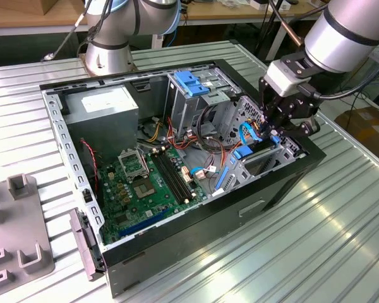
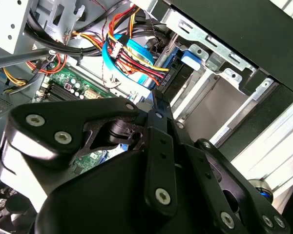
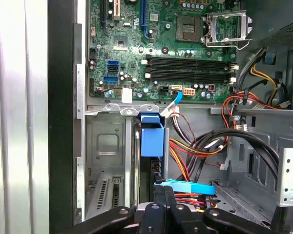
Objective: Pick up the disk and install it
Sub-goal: 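Insert the second disk wire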
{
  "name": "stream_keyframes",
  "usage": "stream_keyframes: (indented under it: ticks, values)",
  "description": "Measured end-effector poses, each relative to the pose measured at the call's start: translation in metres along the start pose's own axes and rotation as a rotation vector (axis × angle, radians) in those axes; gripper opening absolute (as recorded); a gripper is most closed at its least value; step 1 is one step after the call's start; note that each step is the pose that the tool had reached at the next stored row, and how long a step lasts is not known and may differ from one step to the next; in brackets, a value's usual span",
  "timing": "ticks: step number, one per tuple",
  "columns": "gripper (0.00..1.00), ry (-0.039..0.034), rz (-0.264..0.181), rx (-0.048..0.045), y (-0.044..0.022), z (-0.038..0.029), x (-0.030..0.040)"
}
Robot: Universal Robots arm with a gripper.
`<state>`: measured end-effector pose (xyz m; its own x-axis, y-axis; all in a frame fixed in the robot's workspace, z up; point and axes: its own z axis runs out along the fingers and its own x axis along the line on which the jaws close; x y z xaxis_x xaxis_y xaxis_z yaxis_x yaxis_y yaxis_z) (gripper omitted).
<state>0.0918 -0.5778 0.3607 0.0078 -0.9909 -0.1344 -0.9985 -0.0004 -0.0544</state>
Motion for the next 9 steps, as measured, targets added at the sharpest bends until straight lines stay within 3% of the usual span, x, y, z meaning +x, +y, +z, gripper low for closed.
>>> stream_keyframes:
  ticks: [9]
  values:
    - [0.10,0.0000,0.000,0.0000,0.0000,-0.0005,-0.0001]
